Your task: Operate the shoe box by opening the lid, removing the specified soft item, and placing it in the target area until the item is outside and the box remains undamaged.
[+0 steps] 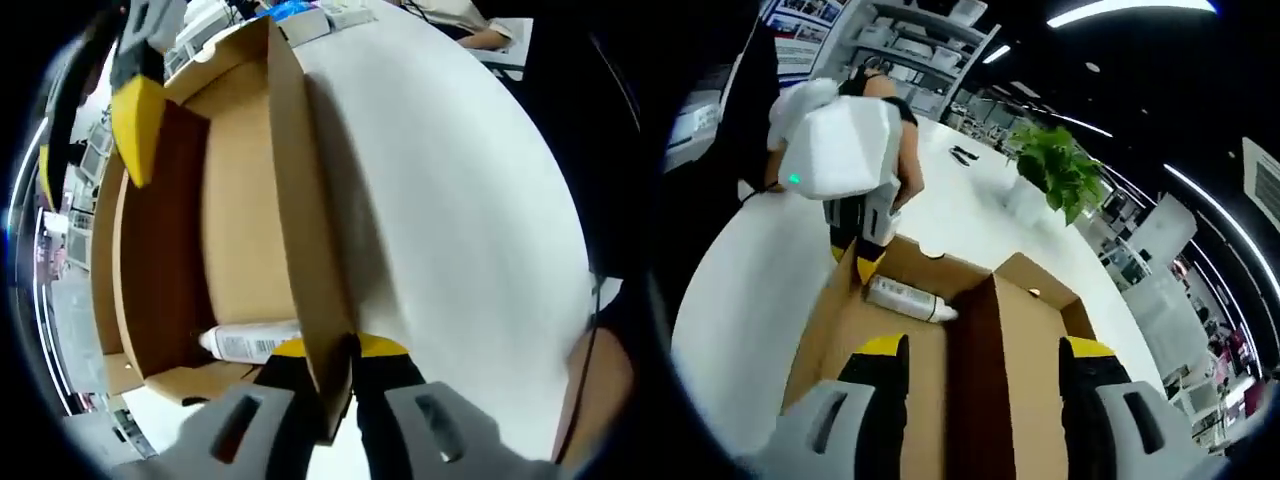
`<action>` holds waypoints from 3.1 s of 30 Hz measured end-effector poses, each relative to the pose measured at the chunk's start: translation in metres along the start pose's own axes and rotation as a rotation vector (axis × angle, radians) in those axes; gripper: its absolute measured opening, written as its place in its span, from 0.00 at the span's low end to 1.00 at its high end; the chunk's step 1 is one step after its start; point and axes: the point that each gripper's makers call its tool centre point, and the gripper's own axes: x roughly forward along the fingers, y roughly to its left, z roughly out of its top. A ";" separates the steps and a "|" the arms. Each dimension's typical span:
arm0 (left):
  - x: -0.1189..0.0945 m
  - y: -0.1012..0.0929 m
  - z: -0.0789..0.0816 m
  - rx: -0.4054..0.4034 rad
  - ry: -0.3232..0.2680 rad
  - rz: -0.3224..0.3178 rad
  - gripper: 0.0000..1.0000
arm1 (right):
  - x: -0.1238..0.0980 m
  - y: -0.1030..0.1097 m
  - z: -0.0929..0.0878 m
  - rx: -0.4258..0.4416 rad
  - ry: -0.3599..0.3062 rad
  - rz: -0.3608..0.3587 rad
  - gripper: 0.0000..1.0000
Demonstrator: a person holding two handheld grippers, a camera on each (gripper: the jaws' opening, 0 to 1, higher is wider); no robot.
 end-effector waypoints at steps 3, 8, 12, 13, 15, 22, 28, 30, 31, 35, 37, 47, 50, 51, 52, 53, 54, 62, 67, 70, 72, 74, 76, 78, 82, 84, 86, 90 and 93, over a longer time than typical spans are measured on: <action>0.000 0.000 0.000 0.001 0.005 -0.001 0.10 | 0.016 0.015 0.001 -0.061 0.030 0.072 0.61; 0.001 0.000 0.001 0.002 0.008 -0.001 0.10 | 0.048 0.036 0.001 -0.122 0.064 0.228 0.63; 0.001 0.000 0.001 0.004 0.008 0.000 0.10 | 0.077 0.040 0.004 -0.119 0.081 0.306 0.60; 0.001 0.000 0.001 0.005 0.008 0.000 0.10 | 0.081 0.041 0.005 -0.131 0.083 0.325 0.59; 0.001 0.000 0.001 0.004 0.007 0.000 0.10 | 0.087 0.046 0.006 -0.147 0.089 0.371 0.58; 0.002 -0.008 0.007 0.004 0.006 -0.002 0.09 | 0.101 0.058 -0.001 -0.150 0.130 0.468 0.57; 0.002 -0.017 0.015 0.007 0.000 0.001 0.09 | 0.109 0.069 -0.007 -0.131 0.163 0.547 0.50; 0.002 -0.016 0.013 0.004 -0.001 -0.001 0.09 | 0.111 0.070 -0.005 -0.133 0.171 0.544 0.49; 0.002 -0.016 0.013 0.004 -0.002 -0.001 0.09 | 0.111 0.071 -0.007 -0.141 0.172 0.543 0.49; 0.002 -0.017 0.013 0.004 -0.003 -0.001 0.09 | 0.108 0.070 -0.010 -0.150 0.163 0.541 0.46; 0.002 -0.015 0.012 0.002 -0.002 -0.002 0.09 | 0.108 0.069 -0.010 -0.152 0.152 0.535 0.44; 0.002 -0.002 0.002 -0.007 -0.003 -0.002 0.09 | 0.109 0.073 -0.013 -0.120 0.184 0.561 0.46; 0.002 0.000 0.000 -0.006 -0.005 -0.002 0.09 | 0.108 0.073 -0.014 -0.112 0.198 0.559 0.45; 0.002 0.000 0.000 -0.004 -0.006 -0.002 0.09 | 0.107 0.073 -0.014 -0.108 0.200 0.558 0.43; 0.002 0.000 0.000 -0.004 -0.006 -0.002 0.09 | 0.106 0.073 -0.015 -0.105 0.202 0.558 0.43; 0.002 0.000 -0.001 -0.004 -0.006 -0.002 0.09 | 0.106 0.072 -0.016 -0.104 0.204 0.559 0.42; 0.002 0.001 -0.001 -0.004 -0.007 -0.002 0.09 | 0.105 0.073 -0.018 -0.107 0.208 0.562 0.41; 0.002 0.001 0.000 -0.002 -0.005 -0.002 0.09 | 0.107 0.075 -0.019 -0.101 0.212 0.571 0.40; 0.003 0.000 0.000 -0.003 -0.003 -0.002 0.09 | 0.102 0.077 -0.025 -0.082 0.231 0.579 0.32; 0.003 -0.001 0.001 -0.004 -0.001 -0.001 0.09 | 0.102 0.077 -0.025 -0.074 0.216 0.582 0.30; 0.003 -0.002 0.001 -0.003 -0.001 0.000 0.09 | 0.102 0.077 -0.025 -0.070 0.211 0.579 0.30; 0.003 -0.002 0.001 -0.004 -0.001 0.000 0.09 | 0.102 0.077 -0.025 -0.069 0.208 0.576 0.30; 0.003 -0.003 0.001 -0.004 -0.001 0.000 0.09 | 0.101 0.077 -0.025 -0.053 0.206 0.575 0.30; 0.003 -0.004 0.001 -0.004 -0.001 0.000 0.09 | 0.099 0.077 -0.027 -0.026 0.204 0.568 0.29; 0.002 -0.003 0.001 -0.005 -0.001 0.000 0.09 | 0.091 0.075 -0.036 0.065 0.209 0.539 0.26; 0.002 -0.003 0.001 -0.003 0.001 -0.001 0.09 | 0.088 0.072 -0.042 0.132 0.228 0.507 0.24; 0.002 -0.003 0.001 -0.004 0.001 -0.001 0.09 | 0.079 0.073 -0.049 0.154 0.232 0.485 0.22; 0.002 -0.002 0.001 -0.004 0.000 -0.001 0.09 | 0.065 0.078 -0.056 0.209 0.238 0.463 0.21; 0.002 -0.001 0.001 -0.004 0.000 -0.001 0.09 | 0.059 0.080 -0.059 0.234 0.245 0.444 0.21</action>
